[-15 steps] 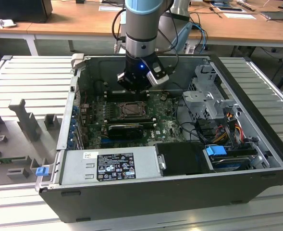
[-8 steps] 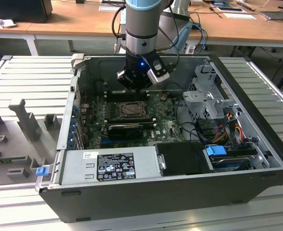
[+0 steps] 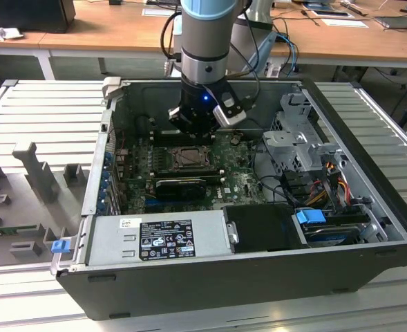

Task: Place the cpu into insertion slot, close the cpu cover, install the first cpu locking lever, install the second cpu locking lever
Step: 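Install the second cpu locking lever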

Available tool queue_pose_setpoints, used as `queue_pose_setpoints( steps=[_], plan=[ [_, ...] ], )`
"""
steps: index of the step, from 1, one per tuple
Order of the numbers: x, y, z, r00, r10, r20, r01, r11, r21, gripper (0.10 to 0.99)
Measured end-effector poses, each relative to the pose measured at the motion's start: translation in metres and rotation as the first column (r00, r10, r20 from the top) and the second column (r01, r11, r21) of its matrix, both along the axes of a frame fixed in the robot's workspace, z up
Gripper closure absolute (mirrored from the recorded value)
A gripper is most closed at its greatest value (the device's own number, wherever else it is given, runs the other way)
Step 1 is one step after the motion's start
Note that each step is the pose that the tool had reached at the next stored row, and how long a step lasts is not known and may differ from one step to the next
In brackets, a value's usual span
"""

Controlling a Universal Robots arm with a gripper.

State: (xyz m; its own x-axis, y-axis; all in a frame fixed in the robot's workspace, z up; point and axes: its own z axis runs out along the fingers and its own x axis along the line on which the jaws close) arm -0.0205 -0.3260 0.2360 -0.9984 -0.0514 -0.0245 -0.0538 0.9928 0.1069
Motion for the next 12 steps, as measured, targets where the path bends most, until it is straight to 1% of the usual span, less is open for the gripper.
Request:
queue_pose_setpoints(
  steps=[4, 6, 7, 9, 11, 12],
  plan=[
    [0.0, -0.0006, 0.0079, 1.0, 0.0, 0.0, 0.0, 1.0, 0.0, 0.98],
    [0.0001, -0.0018, 0.0082, 1.0, 0.0, 0.0002, 0.0, 1.0, 0.0, 0.98],
    [0.0, -0.0048, 0.0083, 1.0, 0.0, 0.0, 0.0, 1.0, 0.0, 0.98],
    [0.0, -0.008, 0.0083, 1.0, 0.0, 0.0, 0.0, 1.0, 0.0, 0.98],
    [0.0, -0.0152, 0.0081, 1.0, 0.0, 0.0001, 0.0, 1.0, 0.0, 0.98],
    [0.0, -0.0172, 0.0081, 1.0, 0.0, 0.0001, 0.0, 1.0, 0.0, 0.98]
  ],
)
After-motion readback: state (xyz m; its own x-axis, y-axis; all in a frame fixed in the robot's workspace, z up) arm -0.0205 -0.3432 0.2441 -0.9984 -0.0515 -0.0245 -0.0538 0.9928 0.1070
